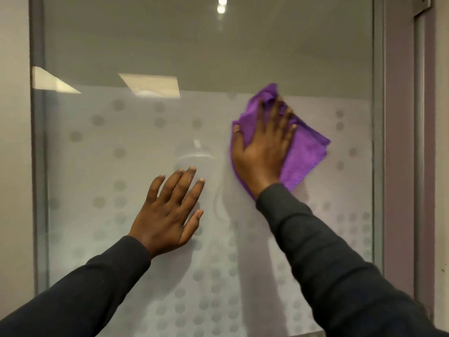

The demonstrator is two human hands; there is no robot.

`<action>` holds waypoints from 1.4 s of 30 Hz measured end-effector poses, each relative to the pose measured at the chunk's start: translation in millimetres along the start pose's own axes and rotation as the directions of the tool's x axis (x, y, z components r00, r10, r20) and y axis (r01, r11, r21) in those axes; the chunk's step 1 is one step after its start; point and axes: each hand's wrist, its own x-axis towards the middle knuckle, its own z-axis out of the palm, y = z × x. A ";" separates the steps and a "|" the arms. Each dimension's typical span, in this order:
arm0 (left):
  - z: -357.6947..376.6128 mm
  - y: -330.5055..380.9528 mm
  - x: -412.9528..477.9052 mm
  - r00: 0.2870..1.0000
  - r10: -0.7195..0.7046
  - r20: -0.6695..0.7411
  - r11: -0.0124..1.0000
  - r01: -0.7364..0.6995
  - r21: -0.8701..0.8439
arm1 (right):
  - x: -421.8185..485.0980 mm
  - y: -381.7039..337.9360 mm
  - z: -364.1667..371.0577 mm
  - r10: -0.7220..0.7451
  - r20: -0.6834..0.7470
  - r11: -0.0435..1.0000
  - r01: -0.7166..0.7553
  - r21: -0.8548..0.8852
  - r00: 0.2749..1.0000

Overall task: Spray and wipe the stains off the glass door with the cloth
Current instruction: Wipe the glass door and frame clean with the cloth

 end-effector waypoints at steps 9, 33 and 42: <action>-16.3 -11.4 -14.0 0.996 0.049 0.071 0.996 -0.044 -0.079 | -124.8 59.0 -3.2 -0.615 0.274 0.780 0.622 0.070 0.740; -29.8 -171.9 -81.9 0.985 -0.170 0.021 0.985 0.170 -0.040 | -174.8 -63.8 22.9 -0.588 0.201 0.808 0.582 0.094 0.784; -27.9 -212.1 -105.7 0.977 -0.211 -0.011 0.977 0.210 -0.043 | -82.8 -17.6 6.8 -0.477 0.183 0.877 0.481 0.024 0.860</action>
